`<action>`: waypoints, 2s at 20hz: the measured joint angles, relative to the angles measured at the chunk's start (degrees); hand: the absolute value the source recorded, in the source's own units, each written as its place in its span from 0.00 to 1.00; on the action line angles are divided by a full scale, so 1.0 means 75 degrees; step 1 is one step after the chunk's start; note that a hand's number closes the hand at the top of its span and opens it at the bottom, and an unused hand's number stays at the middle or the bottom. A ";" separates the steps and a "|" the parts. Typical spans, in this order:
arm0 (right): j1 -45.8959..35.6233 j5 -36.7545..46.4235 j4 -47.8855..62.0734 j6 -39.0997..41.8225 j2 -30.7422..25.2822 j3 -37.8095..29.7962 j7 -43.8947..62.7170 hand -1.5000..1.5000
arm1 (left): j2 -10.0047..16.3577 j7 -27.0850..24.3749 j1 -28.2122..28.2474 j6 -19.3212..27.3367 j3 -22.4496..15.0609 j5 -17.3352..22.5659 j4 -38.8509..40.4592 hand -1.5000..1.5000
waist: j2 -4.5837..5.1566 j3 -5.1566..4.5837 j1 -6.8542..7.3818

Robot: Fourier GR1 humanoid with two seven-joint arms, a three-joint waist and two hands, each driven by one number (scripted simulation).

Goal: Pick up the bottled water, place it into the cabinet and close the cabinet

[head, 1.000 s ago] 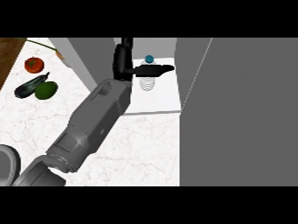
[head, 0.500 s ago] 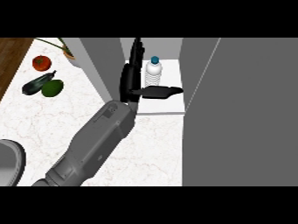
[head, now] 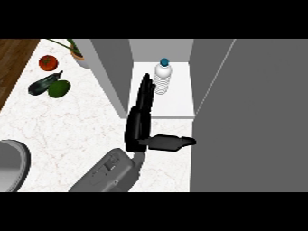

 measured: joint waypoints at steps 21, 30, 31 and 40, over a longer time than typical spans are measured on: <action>0.0366 0.0078 -0.0074 0.1687 -0.0465 0.0972 0.0403 1.00 | 0.3329 0.0080 0.3974 -0.1026 -0.0714 -0.0212 -0.4519 1.00 | 0.0022 -0.0009 -0.0054; 0.0340 0.0158 -0.0188 0.2285 -0.0398 0.1613 0.0244 1.00 | 0.4713 -0.0138 0.4955 -0.1956 0.0446 0.0627 -0.5547 0.00 | -0.0024 -0.0036 -0.0087; 0.0319 0.0172 -0.0197 0.2311 -0.0382 0.1700 0.0245 1.00 | 0.4838 -0.0129 0.5055 -0.2029 0.0563 0.0729 -0.5692 0.00 | -0.0032 -0.0038 -0.0080; -0.0045 0.0301 -0.0246 0.2457 -0.0594 0.2613 0.0560 1.00 | 0.5718 -0.0337 0.5890 -0.2495 0.1680 0.1317 -0.6170 0.00 | -0.0078 -0.0081 0.0025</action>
